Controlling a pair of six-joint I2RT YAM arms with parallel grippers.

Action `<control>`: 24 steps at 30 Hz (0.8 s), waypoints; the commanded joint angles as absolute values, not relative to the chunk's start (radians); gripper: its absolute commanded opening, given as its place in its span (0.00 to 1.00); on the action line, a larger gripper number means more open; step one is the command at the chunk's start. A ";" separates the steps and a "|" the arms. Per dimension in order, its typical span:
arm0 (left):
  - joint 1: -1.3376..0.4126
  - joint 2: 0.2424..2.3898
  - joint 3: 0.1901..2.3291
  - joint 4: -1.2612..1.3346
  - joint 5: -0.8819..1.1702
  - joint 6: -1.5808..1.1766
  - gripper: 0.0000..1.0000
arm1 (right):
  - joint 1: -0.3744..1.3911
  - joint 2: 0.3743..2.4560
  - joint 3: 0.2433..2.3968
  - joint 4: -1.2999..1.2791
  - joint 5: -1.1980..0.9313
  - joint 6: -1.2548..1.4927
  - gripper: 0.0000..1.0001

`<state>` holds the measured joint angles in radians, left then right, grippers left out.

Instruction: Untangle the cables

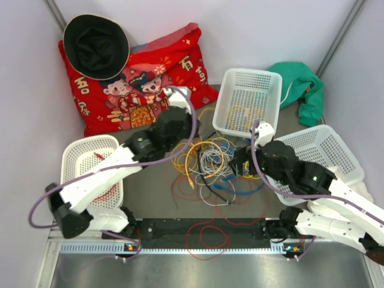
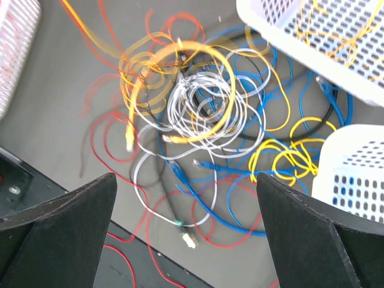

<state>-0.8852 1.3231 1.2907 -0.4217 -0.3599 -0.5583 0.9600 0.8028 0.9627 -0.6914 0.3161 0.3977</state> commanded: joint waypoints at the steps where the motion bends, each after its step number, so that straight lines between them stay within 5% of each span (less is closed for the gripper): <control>1: -0.884 1.224 1.376 -0.416 -0.336 -0.466 0.00 | 0.960 0.756 0.968 -0.617 0.321 0.420 0.99; 12: -0.876 1.151 1.465 -0.528 -0.325 -0.419 0.00 | 0.960 0.680 0.953 -0.425 0.232 0.425 0.99; 24: -0.876 1.207 1.631 -0.541 -0.163 -0.460 0.00 | 0.960 0.856 0.930 -0.046 0.113 0.313 0.97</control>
